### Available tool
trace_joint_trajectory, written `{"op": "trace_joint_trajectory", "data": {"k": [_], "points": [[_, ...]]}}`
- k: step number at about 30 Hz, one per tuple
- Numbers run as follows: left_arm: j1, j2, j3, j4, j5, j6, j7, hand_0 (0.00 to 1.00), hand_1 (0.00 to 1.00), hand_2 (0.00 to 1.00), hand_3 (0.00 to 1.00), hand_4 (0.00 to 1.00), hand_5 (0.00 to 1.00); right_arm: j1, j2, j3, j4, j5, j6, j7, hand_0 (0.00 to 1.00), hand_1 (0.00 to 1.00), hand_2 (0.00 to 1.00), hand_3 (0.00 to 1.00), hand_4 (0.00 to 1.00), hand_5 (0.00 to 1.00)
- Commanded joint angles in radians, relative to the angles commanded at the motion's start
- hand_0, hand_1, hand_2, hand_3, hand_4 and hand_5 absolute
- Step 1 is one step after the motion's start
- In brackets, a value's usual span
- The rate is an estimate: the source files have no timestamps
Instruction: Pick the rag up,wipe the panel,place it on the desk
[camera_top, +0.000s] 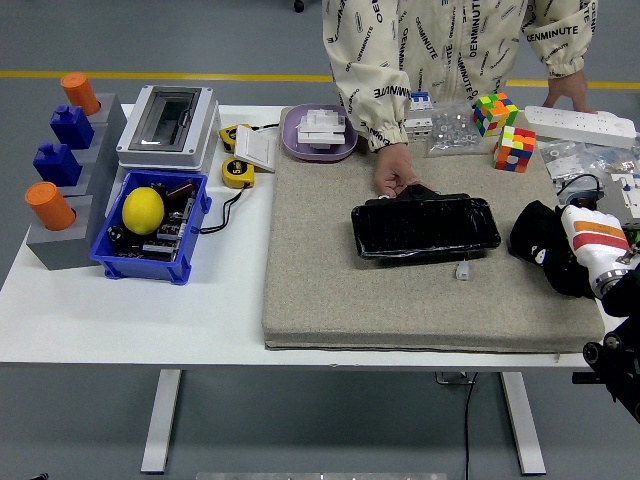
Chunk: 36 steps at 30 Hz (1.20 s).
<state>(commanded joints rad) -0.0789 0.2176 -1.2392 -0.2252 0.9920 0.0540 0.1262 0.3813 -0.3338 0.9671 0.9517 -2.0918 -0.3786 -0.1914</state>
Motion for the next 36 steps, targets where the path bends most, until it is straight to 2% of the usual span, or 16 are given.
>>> {"op": "trace_joint_trajectory", "data": {"k": [3,10,14,23,36], "points": [[0.0,0.001,-0.003,0.0,0.002,0.0,0.0,0.653,0.66,0.695,0.581,0.675,0.436,-0.001,0.004,0.003,-0.001,-0.006,0.002,-0.009,0.412,0.489,0.536,0.515,0.699,0.182],[0.002,0.007,-0.003,0.001,0.005,0.001,0.001,0.653,0.66,0.695,0.581,0.675,0.436,0.013,0.03,0.014,-0.003,-0.035,-0.004,-0.099,0.412,0.489,0.536,0.515,0.699,0.182],[0.001,0.011,-0.003,0.0,0.008,0.001,0.001,0.653,0.66,0.695,0.581,0.675,0.436,0.023,0.028,0.01,0.018,-0.026,0.003,-0.152,0.412,0.489,0.536,0.515,0.699,0.182],[0.004,0.02,-0.002,0.001,0.011,0.002,0.002,0.653,0.66,0.695,0.58,0.674,0.435,0.006,-0.005,0.001,0.095,0.064,0.032,-0.263,0.412,0.489,0.536,0.515,0.699,0.182],[0.005,0.029,-0.003,-0.002,0.019,0.002,0.001,0.653,0.661,0.695,0.58,0.675,0.435,-0.052,-0.008,0.024,0.248,0.118,0.066,-0.392,0.412,0.489,0.536,0.515,0.699,0.182]]}}
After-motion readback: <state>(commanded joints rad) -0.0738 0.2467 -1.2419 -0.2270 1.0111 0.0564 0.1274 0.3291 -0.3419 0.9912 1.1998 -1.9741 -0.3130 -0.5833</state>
